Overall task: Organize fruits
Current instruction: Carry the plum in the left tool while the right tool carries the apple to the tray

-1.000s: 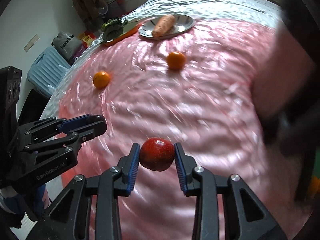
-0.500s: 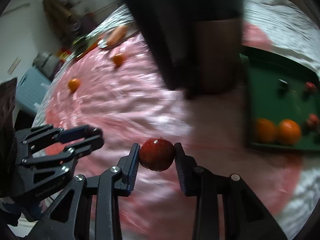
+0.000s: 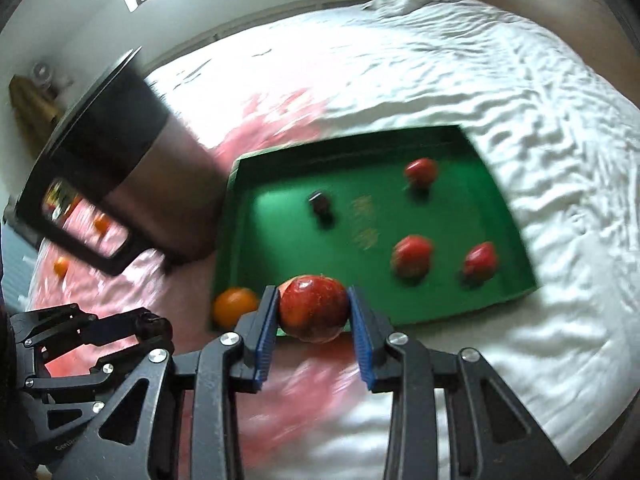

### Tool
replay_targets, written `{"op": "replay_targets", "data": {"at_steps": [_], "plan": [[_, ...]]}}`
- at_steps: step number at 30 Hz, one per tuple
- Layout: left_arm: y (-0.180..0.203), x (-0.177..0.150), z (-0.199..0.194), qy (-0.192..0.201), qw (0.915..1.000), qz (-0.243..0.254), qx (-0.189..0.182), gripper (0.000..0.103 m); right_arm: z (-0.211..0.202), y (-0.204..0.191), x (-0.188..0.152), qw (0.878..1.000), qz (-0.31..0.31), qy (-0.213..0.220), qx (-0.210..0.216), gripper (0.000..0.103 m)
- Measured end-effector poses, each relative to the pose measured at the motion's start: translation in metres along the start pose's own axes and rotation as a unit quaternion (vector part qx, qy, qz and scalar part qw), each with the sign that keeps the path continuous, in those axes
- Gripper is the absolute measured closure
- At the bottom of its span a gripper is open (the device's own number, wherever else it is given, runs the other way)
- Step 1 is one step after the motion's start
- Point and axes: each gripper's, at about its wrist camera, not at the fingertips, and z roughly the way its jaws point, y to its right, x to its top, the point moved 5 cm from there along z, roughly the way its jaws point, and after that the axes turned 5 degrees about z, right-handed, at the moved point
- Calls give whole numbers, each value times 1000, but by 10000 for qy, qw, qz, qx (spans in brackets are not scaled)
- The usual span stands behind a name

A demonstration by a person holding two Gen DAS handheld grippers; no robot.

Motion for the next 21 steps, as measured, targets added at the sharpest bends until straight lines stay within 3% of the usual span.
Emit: {"op": "replay_targets", "data": {"at_steps": [3, 9, 21], "plan": [[9, 34, 22, 77, 10000, 44, 0, 78, 4, 22, 18, 9998, 103, 124, -68, 47], [19, 71, 65, -30, 10000, 37, 26, 78, 25, 60, 52, 9995, 172, 213, -137, 47], [30, 91, 121, -275, 9994, 67, 191, 78, 80, 93, 80, 9996, 130, -30, -234, 47]]}}
